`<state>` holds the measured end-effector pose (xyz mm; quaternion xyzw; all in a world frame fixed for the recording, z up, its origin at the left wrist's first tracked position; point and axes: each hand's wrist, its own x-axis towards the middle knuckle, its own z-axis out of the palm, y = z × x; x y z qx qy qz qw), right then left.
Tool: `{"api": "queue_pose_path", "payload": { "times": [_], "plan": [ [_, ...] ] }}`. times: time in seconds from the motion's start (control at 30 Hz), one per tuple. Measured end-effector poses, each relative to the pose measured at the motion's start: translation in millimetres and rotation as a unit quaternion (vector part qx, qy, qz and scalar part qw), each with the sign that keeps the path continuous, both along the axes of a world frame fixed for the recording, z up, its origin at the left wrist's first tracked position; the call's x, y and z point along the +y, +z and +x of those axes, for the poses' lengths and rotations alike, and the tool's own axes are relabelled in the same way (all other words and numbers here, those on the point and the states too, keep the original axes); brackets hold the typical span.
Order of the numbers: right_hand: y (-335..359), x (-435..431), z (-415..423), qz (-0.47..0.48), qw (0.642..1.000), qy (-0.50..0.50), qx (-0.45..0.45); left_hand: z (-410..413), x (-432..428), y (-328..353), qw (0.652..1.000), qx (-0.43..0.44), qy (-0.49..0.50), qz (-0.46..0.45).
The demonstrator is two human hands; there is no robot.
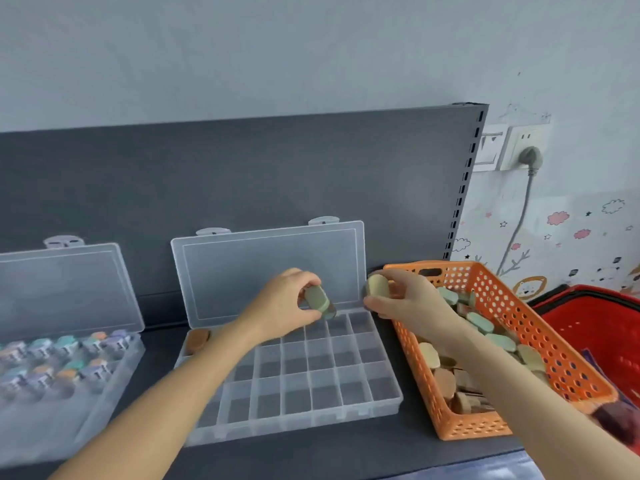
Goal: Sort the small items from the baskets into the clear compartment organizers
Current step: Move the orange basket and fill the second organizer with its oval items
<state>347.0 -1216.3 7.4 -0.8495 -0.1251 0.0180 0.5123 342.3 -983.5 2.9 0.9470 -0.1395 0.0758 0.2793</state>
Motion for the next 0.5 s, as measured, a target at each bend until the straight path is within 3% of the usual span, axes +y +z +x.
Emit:
{"api": "queue_pose_path", "payload": {
  "times": [0.27, 0.5],
  "plan": [
    [-25.0, 91.3, 6.1, -0.044, 0.999, 0.028, 0.014, -12.2, 98.3, -6.5, 0.993, 0.079, 0.041, 0.071],
    [-35.4, 142.9, 9.6, -0.136, 0.990, 0.035, -0.015, -10.5, 122.6, -22.9, 0.984, 0.127, 0.012, 0.125]
  ]
}}
